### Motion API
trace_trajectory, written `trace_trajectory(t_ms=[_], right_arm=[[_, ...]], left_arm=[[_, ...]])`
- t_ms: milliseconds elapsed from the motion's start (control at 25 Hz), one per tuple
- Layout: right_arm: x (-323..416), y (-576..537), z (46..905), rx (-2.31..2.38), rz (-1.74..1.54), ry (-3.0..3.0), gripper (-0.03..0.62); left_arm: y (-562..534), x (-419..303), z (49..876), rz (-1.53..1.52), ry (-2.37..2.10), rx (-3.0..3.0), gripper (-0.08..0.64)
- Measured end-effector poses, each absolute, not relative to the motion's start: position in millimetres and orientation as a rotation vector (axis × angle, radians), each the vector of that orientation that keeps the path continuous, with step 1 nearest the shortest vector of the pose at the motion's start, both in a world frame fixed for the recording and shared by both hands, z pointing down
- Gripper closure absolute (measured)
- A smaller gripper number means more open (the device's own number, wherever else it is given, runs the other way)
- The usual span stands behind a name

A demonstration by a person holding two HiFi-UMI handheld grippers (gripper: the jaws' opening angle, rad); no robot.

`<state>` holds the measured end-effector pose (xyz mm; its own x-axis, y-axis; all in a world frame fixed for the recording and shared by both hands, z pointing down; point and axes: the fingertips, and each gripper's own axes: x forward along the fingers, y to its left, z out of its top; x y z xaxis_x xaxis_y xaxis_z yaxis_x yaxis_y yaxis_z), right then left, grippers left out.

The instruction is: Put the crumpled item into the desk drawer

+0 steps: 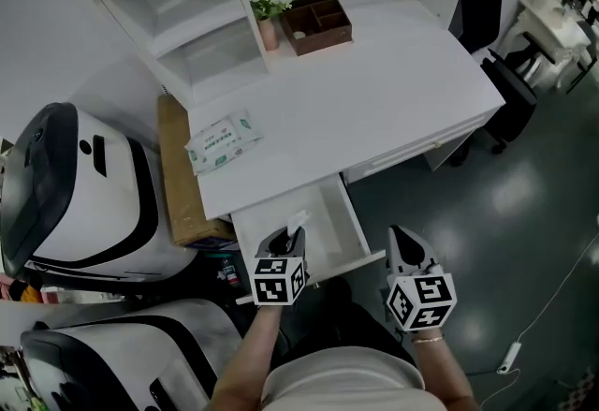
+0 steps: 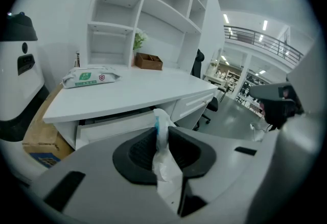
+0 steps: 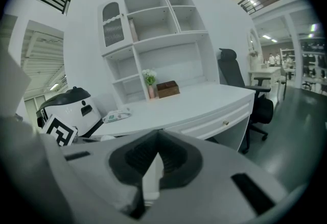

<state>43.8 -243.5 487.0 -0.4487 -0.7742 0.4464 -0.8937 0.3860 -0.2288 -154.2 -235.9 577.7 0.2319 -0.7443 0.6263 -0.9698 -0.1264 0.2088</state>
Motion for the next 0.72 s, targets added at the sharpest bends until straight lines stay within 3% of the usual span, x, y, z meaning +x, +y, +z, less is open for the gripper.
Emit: trace_trajectory(t_ms=[720], right_arm=[[63,-240,502,1.517,0.701,-2.322,0.591]], left_arm=[[-253,-133,648,0.758,-1.352,1.851,0.5]])
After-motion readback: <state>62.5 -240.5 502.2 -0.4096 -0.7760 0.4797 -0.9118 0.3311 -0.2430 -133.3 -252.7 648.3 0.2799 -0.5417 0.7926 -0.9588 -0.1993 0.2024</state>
